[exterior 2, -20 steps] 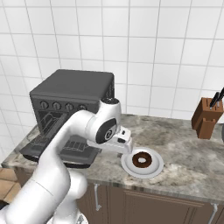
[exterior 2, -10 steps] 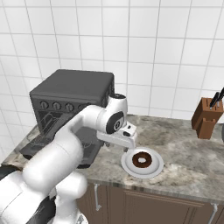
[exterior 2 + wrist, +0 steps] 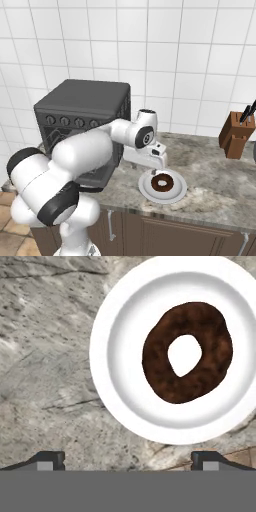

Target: Pick up the bagel from the plate, place it on the toaster oven rack, close the door, and set the timer.

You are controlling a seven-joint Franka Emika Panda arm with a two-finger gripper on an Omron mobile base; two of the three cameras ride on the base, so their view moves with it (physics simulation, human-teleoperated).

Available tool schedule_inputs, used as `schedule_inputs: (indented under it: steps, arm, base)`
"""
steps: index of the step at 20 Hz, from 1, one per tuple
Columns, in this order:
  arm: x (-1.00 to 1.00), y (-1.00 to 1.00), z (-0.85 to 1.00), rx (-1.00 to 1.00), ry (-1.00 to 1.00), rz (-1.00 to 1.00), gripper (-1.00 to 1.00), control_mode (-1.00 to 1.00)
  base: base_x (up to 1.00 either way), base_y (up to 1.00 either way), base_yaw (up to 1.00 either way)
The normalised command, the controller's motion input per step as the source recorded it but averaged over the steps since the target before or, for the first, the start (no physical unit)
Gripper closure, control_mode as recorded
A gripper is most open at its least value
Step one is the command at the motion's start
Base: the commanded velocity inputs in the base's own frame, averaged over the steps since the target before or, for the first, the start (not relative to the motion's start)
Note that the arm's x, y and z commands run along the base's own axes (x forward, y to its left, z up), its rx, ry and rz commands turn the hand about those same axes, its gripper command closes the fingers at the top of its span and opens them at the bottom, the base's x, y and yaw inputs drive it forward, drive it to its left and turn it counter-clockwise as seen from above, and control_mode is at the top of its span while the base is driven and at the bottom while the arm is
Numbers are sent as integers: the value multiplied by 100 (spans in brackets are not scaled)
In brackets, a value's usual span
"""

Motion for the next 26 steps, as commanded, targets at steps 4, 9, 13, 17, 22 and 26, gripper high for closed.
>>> schedule_inputs:
  steps: [4,9,13,17,22,26]
  arm:
    - [19,-20,-46,0,9,-1,-100,-100]
    - [16,-22,-39,0,5,-1,-100,-100]
    - [10,-23,-23,0,1,0,-100,-100]
    - [1,-15,-18,0,0,0,-100,-100]
    - [0,0,-13,0,0,0,-100,-100]
    - [0,0,-4,0,0,0,-100,-100]
  base:
    - [0,0,0]
    - [0,0,0]
    - [0,0,0]
    - [0,0,0]
    - [0,0,0]
    - [0,0,0]
